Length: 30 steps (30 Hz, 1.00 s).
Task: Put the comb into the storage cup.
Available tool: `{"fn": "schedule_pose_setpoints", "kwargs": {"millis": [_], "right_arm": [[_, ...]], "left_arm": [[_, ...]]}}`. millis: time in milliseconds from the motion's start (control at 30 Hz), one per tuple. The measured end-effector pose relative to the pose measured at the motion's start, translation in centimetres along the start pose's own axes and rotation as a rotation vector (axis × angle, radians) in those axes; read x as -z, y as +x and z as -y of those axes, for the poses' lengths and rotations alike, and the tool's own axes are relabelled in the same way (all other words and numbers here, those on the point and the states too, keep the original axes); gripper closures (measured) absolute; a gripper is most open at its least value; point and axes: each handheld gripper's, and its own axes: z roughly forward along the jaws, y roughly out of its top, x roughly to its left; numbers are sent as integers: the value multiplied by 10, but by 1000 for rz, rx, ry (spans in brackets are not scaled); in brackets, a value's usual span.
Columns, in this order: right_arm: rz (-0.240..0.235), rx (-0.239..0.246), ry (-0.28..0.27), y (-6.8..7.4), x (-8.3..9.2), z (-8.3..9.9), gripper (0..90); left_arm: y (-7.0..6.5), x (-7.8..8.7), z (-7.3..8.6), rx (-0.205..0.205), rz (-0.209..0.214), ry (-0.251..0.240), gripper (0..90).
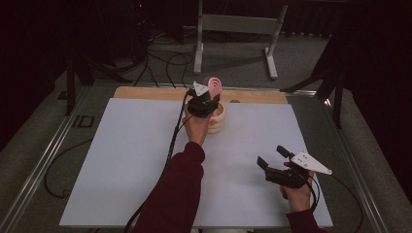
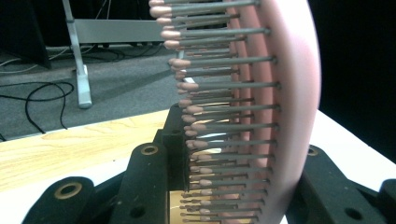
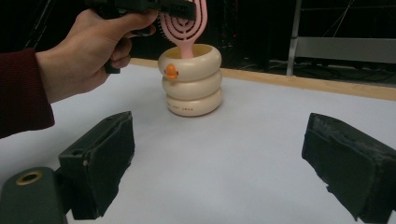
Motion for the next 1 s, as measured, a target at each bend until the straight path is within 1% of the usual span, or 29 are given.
{"fn": "schedule_pose_setpoints", "kwargs": {"millis": [367, 1000], "right_arm": [[-2, -1, -2, 0, 0, 0, 95], [-8, -4, 1, 2, -2, 0, 95]], "left_arm": [[-1, -2, 3, 2, 3, 10, 645], [0, -1, 5, 13, 6, 11, 643]]}}
